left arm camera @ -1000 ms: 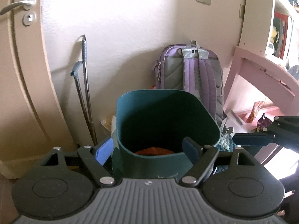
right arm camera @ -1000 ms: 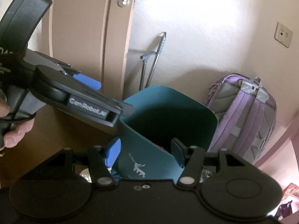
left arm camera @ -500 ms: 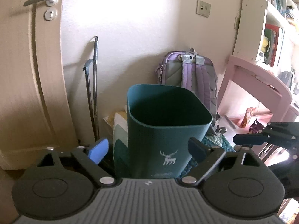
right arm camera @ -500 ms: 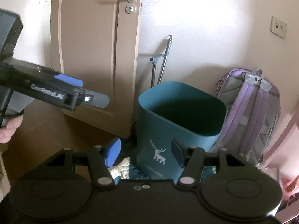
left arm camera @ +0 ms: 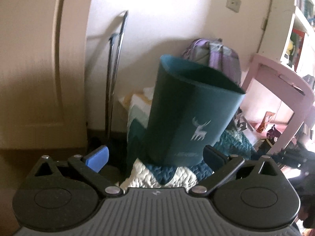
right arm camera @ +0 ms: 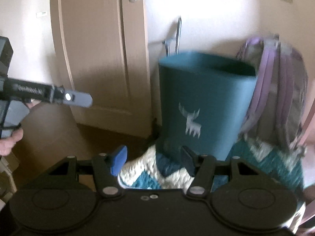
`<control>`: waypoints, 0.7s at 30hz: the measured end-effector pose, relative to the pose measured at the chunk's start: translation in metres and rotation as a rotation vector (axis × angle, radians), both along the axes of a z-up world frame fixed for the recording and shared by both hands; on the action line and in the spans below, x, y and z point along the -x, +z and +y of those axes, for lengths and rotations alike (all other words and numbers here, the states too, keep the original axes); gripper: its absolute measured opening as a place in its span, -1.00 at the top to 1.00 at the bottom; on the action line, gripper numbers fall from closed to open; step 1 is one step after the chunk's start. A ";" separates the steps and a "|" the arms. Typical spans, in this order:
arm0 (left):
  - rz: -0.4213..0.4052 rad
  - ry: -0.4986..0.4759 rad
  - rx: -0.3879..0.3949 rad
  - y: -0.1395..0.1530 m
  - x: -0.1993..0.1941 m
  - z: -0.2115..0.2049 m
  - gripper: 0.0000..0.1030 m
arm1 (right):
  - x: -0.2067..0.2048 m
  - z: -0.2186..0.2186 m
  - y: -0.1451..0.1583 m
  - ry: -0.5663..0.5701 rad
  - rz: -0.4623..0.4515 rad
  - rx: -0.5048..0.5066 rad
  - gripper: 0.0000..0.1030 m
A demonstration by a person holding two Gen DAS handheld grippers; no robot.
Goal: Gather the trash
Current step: 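Withdraw both tools from the green bin back toward the trash pile, then lower the left tool to the crumpled white paper while the right tool grasps the Christmas gift bag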
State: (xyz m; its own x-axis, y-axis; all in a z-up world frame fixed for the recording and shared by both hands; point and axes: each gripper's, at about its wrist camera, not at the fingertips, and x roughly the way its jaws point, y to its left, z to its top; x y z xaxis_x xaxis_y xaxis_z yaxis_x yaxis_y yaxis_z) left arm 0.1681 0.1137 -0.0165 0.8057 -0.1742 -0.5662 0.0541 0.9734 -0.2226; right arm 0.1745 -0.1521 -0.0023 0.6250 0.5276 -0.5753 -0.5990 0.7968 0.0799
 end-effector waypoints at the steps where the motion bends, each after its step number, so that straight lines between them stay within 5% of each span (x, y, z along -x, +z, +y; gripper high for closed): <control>1: 0.008 0.011 0.004 -0.010 -0.002 0.005 -0.99 | -0.002 0.002 -0.012 0.018 0.020 0.000 -0.17; 12: 0.130 0.104 -0.025 -0.138 -0.040 0.070 -0.99 | -0.023 0.026 -0.143 0.013 0.110 0.019 -0.17; 21: 0.357 0.101 -0.129 -0.282 -0.088 0.098 -0.99 | -0.061 0.037 -0.259 -0.068 0.302 0.247 -0.15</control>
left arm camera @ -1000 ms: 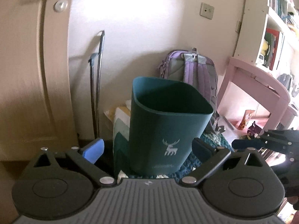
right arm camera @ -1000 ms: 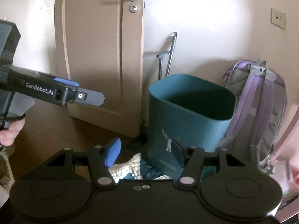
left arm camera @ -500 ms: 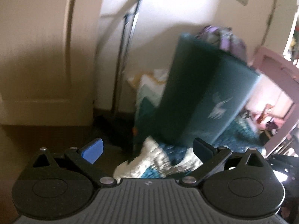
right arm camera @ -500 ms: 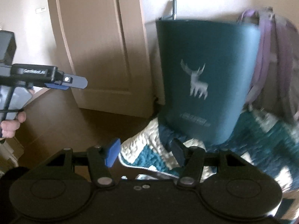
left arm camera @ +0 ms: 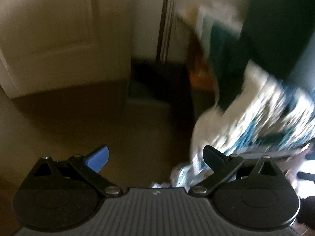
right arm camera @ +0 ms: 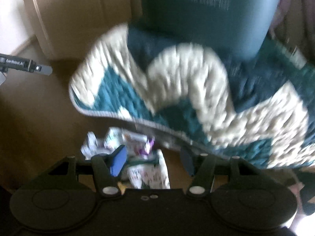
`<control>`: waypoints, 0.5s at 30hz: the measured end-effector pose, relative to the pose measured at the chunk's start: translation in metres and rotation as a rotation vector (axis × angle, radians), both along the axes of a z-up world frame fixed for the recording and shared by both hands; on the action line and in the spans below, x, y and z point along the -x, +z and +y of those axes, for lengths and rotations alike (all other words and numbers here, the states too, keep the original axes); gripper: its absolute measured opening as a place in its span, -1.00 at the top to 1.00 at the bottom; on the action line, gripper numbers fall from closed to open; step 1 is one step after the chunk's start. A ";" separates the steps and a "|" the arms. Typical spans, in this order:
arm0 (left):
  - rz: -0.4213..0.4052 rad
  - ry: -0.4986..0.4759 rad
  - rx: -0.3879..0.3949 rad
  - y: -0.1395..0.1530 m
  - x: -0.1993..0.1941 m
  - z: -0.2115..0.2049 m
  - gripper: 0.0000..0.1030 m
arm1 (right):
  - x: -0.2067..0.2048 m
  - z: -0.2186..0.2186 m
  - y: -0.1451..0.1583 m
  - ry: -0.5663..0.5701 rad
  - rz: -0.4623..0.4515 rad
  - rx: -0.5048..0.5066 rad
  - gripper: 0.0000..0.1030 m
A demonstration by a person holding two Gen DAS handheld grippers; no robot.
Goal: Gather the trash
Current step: 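Lower the left tool to the crumpled white paper while the right tool grasps the Christmas gift bag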
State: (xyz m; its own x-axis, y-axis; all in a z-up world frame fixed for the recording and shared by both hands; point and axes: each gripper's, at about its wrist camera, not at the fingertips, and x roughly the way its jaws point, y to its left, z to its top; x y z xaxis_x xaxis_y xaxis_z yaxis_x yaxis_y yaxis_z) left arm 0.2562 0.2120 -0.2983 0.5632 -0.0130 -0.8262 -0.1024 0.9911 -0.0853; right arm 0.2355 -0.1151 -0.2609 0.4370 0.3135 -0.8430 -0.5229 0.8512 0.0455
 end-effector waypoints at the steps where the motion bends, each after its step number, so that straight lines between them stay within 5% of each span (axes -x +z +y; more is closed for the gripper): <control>1: 0.036 -0.018 -0.014 -0.019 -0.004 -0.001 -0.99 | -0.004 0.000 -0.012 0.004 0.030 0.009 -0.15; 15: 0.320 -0.190 -0.023 -0.185 -0.021 -0.044 -0.99 | -0.043 0.000 -0.149 0.011 0.304 0.122 -0.15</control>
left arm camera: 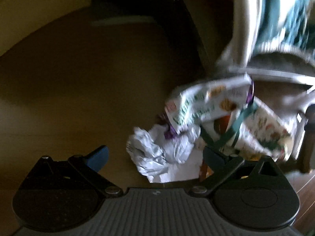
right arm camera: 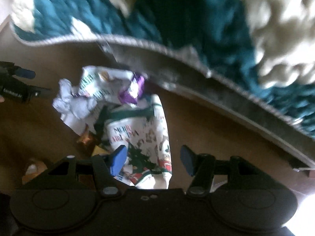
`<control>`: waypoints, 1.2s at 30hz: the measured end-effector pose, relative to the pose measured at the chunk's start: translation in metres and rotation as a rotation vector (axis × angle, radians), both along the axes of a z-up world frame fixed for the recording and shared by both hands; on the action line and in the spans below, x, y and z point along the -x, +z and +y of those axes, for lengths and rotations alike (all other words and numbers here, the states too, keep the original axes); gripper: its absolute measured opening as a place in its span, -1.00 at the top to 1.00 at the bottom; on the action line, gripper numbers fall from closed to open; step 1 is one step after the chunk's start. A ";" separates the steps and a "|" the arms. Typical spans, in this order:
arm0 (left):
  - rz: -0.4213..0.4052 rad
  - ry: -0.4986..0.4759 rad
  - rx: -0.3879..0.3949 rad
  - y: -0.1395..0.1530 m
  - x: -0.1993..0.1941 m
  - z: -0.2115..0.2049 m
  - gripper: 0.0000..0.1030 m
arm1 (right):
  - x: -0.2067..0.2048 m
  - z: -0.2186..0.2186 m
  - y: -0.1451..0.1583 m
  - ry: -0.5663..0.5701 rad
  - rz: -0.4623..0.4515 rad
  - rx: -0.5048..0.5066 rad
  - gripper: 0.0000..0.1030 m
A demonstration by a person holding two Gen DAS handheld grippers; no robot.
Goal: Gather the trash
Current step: 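Lower the left tool to the crumpled white paper while the right tool grasps the Christmas gift bag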
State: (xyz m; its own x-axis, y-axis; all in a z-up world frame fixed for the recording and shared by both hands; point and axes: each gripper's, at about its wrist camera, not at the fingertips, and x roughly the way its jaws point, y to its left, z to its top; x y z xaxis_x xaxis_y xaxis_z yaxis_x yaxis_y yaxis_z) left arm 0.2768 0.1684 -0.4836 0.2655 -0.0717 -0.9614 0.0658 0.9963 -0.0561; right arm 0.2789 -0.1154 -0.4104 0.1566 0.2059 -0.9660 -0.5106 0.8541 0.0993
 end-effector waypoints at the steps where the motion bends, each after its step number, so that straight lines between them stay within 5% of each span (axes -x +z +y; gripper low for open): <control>1: 0.008 -0.016 -0.004 -0.007 0.001 -0.004 -0.99 | -0.002 -0.001 -0.007 -0.011 0.014 0.001 -0.15; 11: 0.095 0.129 0.060 -0.067 -0.018 0.012 -0.92 | -0.032 -0.005 -0.070 -0.163 0.114 -0.017 -0.11; 18: 0.150 0.146 0.085 -0.085 -0.024 0.013 -0.31 | -0.038 0.001 -0.086 -0.196 0.138 -0.016 -0.01; 21: 0.147 0.166 0.109 -0.085 -0.025 0.017 -0.17 | -0.037 0.003 -0.091 -0.182 0.153 0.004 0.71; 26: 0.151 0.200 0.154 -0.082 -0.024 0.025 0.35 | -0.032 0.001 -0.089 -0.181 0.147 0.020 0.89; 27: 0.150 0.209 0.163 -0.081 -0.022 0.027 0.67 | -0.031 0.002 -0.088 -0.177 0.146 0.022 0.92; 36: 0.133 0.236 0.198 -0.061 -0.004 0.032 0.82 | -0.011 0.007 -0.051 -0.190 0.116 0.040 0.98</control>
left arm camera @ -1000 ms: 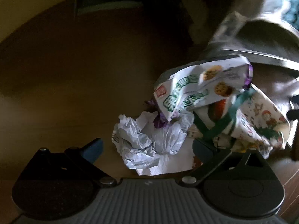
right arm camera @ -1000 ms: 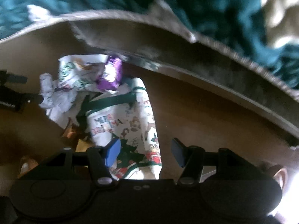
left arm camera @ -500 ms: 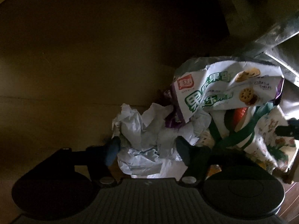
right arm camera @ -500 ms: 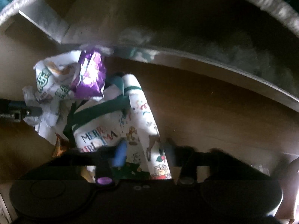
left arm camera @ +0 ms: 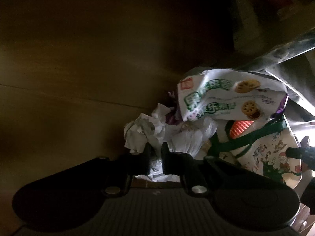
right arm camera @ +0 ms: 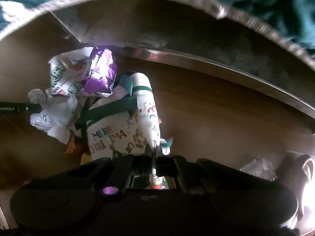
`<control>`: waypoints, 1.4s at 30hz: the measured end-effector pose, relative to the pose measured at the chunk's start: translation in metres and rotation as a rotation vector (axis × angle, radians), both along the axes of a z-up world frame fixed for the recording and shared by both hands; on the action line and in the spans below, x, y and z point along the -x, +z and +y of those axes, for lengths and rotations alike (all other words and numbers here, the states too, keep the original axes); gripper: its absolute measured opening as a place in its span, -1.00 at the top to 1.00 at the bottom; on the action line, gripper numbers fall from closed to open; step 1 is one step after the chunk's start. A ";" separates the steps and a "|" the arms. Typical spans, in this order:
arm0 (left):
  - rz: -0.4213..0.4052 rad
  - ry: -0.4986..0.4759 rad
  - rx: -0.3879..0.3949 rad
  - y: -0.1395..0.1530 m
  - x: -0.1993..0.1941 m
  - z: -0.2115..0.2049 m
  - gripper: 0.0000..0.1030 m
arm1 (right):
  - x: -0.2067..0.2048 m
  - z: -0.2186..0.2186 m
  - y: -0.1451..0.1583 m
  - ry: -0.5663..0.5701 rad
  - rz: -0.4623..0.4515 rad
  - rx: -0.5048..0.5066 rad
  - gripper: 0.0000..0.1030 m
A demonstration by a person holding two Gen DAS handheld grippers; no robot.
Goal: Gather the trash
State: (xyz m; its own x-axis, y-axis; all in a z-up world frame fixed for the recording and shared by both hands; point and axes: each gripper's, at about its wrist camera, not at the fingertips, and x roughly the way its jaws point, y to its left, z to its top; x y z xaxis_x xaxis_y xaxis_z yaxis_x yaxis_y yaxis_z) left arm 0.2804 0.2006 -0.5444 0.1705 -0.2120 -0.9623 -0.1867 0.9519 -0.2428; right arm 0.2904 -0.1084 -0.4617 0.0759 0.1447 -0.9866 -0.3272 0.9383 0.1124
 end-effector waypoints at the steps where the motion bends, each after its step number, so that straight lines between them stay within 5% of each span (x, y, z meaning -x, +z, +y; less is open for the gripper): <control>1: -0.003 0.003 0.005 0.004 0.003 0.001 0.82 | 0.003 0.001 0.005 0.000 -0.001 0.000 0.98; 13: -0.114 0.034 -0.032 0.087 0.034 0.018 0.82 | 0.034 0.002 0.100 0.018 -0.103 0.025 0.99; 27: -0.338 0.146 -0.096 0.225 0.065 0.054 0.82 | 0.088 -0.001 0.234 0.083 -0.312 -0.080 0.99; 33: -0.280 0.215 -0.023 0.207 0.060 0.069 0.81 | 0.096 -0.003 0.242 0.080 -0.312 -0.093 0.99; 38: -0.173 0.272 0.041 0.165 0.048 0.074 0.57 | 0.092 0.001 0.223 0.094 -0.261 -0.077 0.99; 42: -0.105 0.313 0.041 0.119 0.033 0.075 -0.35 | 0.084 0.007 0.204 0.113 -0.224 -0.069 0.99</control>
State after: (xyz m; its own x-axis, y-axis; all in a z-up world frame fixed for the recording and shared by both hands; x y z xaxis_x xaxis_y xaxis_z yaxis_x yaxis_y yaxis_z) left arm 0.2478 0.2758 -0.4255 0.3315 -0.1720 -0.9276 -0.4405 0.8413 -0.3134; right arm 0.2066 -0.1014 -0.2572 0.2711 0.2313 -0.9344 -0.4539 0.8867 0.0878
